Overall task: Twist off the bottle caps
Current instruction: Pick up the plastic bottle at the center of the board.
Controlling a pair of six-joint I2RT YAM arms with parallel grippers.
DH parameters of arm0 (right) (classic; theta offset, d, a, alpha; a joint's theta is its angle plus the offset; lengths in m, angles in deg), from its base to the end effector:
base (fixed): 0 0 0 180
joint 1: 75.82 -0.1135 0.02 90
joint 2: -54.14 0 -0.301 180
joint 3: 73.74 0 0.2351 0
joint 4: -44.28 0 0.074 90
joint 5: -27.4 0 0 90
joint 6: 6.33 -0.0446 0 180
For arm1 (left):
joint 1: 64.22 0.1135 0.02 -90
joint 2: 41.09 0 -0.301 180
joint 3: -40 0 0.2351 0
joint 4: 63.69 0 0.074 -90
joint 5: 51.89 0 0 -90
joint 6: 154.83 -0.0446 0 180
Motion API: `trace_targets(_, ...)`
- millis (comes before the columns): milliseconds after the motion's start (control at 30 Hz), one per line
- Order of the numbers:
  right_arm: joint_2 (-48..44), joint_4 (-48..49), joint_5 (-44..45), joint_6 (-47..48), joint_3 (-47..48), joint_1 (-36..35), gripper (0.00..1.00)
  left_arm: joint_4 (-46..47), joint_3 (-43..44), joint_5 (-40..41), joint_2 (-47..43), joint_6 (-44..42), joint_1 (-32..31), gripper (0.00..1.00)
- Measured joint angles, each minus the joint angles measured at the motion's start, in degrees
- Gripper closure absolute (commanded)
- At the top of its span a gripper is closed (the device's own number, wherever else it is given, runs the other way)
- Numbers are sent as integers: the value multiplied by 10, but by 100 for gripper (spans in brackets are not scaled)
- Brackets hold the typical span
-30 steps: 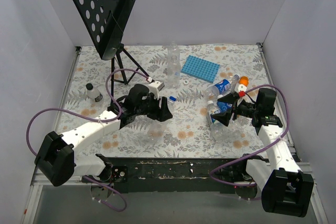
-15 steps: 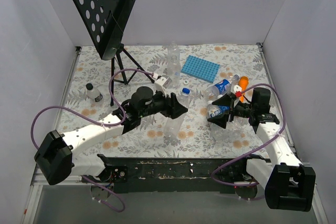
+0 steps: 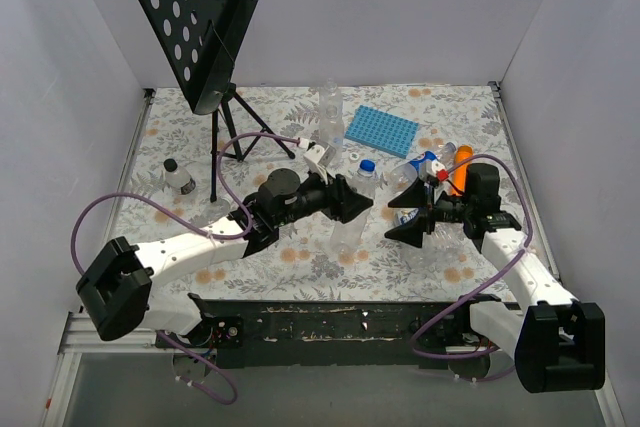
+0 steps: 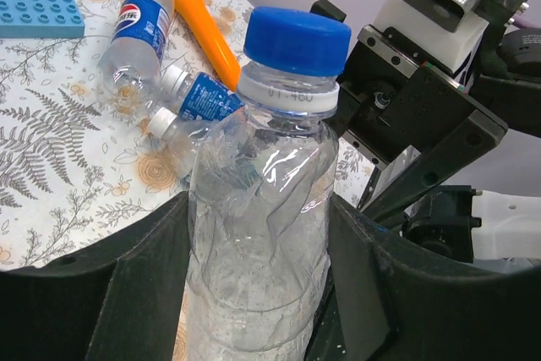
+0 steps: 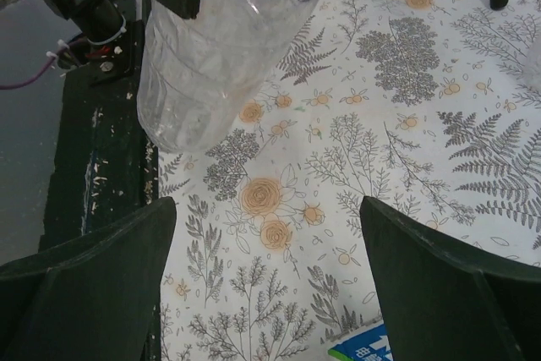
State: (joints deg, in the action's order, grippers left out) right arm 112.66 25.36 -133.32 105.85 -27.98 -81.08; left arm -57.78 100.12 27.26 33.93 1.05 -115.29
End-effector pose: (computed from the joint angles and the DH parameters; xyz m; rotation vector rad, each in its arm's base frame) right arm 0.1631 0.0573 0.2717 -1.0865 1.5333 1.0829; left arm 0.1730 -0.2276 0.3254 -0.0985 2.0371 -1.5812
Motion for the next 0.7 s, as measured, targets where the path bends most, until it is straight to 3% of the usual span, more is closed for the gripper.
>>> trace_targets(300,21,179,-16,-211,-39,-23,4,61,3,37,40,0,-27,96)
trace_targets(700,48,292,15,-363,-47,-65,4,159,12,108,106,31,-64,97)
